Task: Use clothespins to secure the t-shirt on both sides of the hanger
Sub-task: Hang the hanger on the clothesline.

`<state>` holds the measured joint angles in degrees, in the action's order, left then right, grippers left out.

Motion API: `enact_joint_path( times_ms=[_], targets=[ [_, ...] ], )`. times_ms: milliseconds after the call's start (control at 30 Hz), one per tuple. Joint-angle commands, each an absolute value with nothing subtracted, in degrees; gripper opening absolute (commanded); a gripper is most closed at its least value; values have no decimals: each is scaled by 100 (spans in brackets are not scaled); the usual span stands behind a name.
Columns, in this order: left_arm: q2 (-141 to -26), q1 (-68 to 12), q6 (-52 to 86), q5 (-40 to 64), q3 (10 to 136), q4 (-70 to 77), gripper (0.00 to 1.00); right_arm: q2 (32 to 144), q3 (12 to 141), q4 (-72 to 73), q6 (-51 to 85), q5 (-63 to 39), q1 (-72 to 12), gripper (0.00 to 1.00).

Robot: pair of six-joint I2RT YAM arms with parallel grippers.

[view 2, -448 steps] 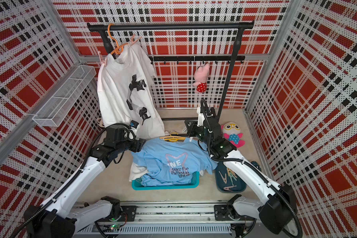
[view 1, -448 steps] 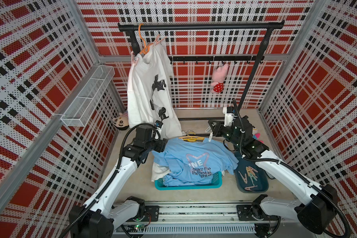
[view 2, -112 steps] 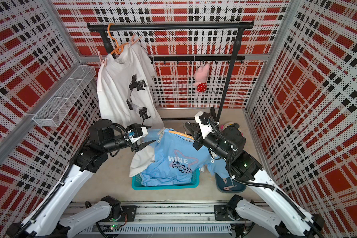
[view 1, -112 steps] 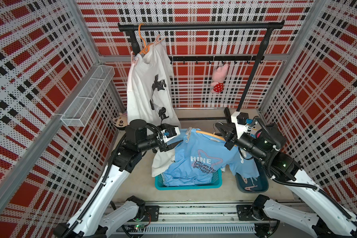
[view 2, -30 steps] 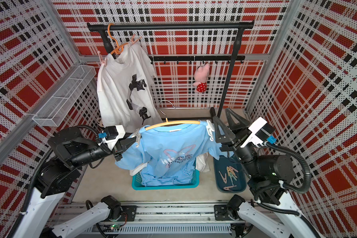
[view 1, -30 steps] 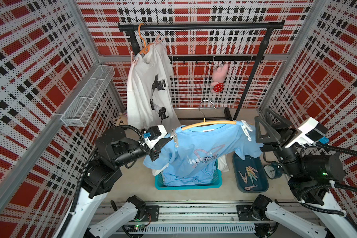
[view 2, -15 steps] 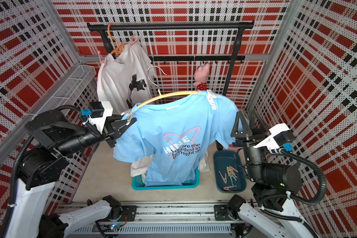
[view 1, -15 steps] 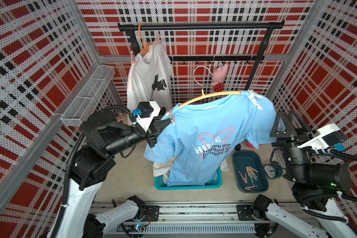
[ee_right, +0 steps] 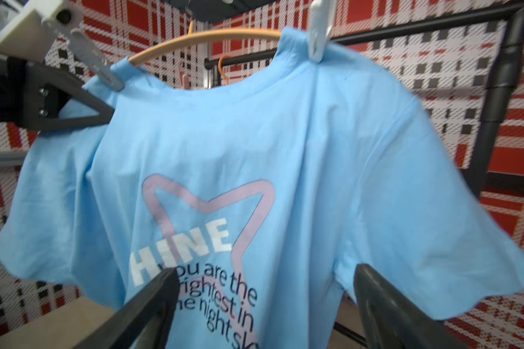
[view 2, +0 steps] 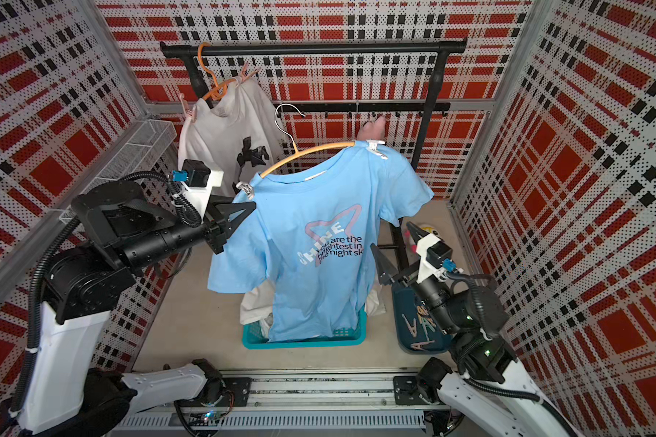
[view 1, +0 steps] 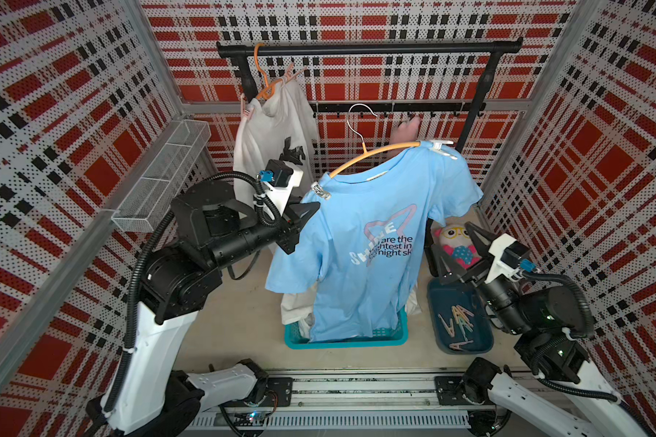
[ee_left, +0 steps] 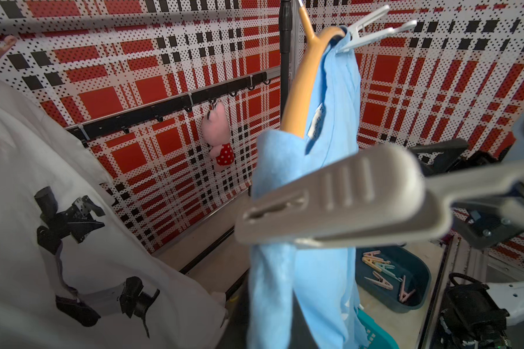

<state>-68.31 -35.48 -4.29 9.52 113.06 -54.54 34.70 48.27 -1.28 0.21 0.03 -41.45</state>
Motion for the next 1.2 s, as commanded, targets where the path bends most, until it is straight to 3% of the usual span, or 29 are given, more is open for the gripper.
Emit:
enact_joint_path(
  times_ms=[0,167,567,800,967,1033,1167],
  targets=[
    [-6706,-3636,-90,722,11576,-5181,0,3837,4387,-277,689,-1008,-4131,97],
    [-6594,-3640,207,598,11737,-5168,0,4262,3550,726,1003,-1427,-4430,100],
    [-6442,-3652,367,577,11746,-5150,0,5703,3363,1894,957,-473,-5642,100],
    [-6346,-3657,448,576,11707,-5124,0,6971,3689,2980,1143,635,-6138,96],
    [-6289,-3656,477,576,11634,-5122,0,7429,3990,3570,1097,1144,-6343,62],
    [-6259,-3656,430,417,11505,-5132,0,7292,4044,3686,1063,1149,-6384,39],
    [-6347,-3656,365,-34,11343,-5268,0,6737,4386,3110,1037,1151,-6381,8]
  ],
)
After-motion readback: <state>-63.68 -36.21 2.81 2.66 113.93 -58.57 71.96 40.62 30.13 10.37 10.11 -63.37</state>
